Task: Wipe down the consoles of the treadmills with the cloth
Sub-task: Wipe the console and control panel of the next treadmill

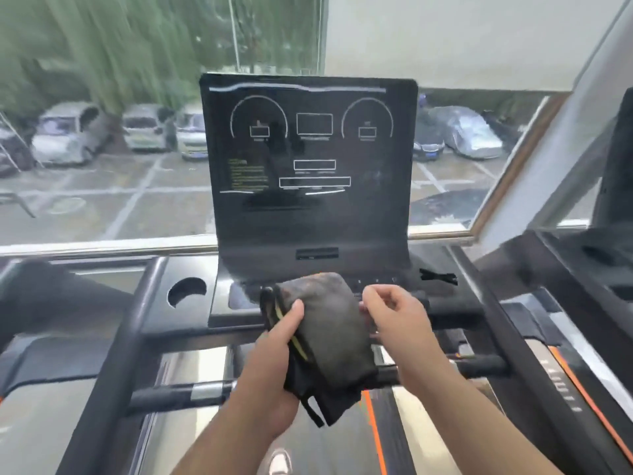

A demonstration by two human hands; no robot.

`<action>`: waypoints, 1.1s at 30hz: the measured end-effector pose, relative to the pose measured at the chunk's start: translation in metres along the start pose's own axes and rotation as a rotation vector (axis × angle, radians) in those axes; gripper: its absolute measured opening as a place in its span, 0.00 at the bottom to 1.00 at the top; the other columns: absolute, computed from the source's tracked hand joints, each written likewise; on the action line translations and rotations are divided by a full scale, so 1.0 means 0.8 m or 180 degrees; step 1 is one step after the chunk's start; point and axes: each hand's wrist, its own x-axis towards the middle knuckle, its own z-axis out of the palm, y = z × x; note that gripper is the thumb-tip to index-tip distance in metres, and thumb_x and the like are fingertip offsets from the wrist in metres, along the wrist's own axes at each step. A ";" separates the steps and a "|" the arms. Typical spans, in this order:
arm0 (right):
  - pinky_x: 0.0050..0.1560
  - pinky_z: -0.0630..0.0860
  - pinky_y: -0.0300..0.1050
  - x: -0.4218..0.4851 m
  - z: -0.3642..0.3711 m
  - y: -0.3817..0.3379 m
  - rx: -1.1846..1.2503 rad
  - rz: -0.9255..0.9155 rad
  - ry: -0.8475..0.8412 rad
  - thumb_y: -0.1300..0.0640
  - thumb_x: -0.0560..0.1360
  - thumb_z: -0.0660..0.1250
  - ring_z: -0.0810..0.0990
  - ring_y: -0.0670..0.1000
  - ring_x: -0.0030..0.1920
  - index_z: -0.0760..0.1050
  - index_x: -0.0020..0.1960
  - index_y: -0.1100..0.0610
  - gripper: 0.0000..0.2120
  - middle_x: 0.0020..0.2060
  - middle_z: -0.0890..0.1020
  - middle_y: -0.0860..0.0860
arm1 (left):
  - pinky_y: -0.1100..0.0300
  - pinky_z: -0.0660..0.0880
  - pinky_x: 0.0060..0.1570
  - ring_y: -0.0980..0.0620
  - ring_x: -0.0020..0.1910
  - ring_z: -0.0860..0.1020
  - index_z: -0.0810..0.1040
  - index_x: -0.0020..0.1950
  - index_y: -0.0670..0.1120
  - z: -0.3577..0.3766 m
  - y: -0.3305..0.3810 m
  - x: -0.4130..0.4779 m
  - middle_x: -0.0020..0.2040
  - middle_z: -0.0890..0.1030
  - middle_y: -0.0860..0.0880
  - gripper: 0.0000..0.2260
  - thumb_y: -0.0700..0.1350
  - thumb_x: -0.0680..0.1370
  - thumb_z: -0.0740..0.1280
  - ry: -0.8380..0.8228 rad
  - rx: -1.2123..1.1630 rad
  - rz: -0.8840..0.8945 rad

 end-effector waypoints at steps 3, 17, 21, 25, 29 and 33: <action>0.31 0.78 0.43 0.073 0.052 -0.047 -0.0089 -0.0049 -0.0072 0.57 0.82 0.67 0.81 0.47 0.33 0.82 0.48 0.57 0.07 0.39 0.85 0.53 | 0.48 0.81 0.50 0.43 0.48 0.87 0.83 0.62 0.46 0.004 0.076 0.057 0.52 0.88 0.45 0.15 0.54 0.80 0.70 0.0081 -0.0108 0.0156; 0.49 0.71 0.31 0.299 0.129 -0.242 -0.1551 -0.2551 -0.0058 0.61 0.83 0.63 0.79 0.43 0.46 0.80 0.58 0.52 0.10 0.50 0.81 0.45 | 0.47 0.81 0.56 0.46 0.52 0.87 0.84 0.57 0.47 0.011 0.271 0.192 0.50 0.88 0.48 0.11 0.52 0.80 0.72 0.0973 -0.0267 0.1489; 0.73 0.62 0.37 0.370 0.133 -0.292 -0.2555 -0.3045 0.0103 0.58 0.85 0.58 0.72 0.52 0.71 0.76 0.69 0.59 0.16 0.68 0.77 0.52 | 0.45 0.80 0.60 0.50 0.53 0.85 0.84 0.52 0.52 0.024 0.343 0.201 0.48 0.88 0.55 0.08 0.55 0.79 0.72 0.1412 0.0163 0.2423; 0.79 0.60 0.60 0.421 0.125 -0.310 -0.3565 -0.3184 0.0413 0.50 0.83 0.51 0.71 0.59 0.74 0.72 0.73 0.60 0.24 0.71 0.76 0.58 | 0.60 0.75 0.58 0.52 0.56 0.81 0.80 0.56 0.54 0.056 0.391 0.229 0.51 0.83 0.57 0.06 0.54 0.81 0.69 0.1886 0.1103 0.3491; 0.73 0.68 0.60 0.452 0.116 -0.306 -0.3550 -0.3441 0.0626 0.51 0.82 0.54 0.78 0.59 0.63 0.76 0.68 0.59 0.21 0.60 0.83 0.55 | 0.54 0.63 0.76 0.47 0.76 0.67 0.70 0.74 0.56 0.072 0.399 0.302 0.78 0.67 0.45 0.23 0.49 0.80 0.70 0.1896 0.2226 0.4554; 0.71 0.69 0.54 0.474 0.122 -0.303 -0.2937 -0.3413 0.0822 0.52 0.82 0.56 0.80 0.58 0.59 0.79 0.62 0.55 0.16 0.55 0.85 0.52 | 0.30 0.49 0.77 0.38 0.83 0.49 0.63 0.82 0.54 0.069 0.390 0.388 0.85 0.52 0.44 0.33 0.53 0.76 0.64 0.2105 0.4002 0.4451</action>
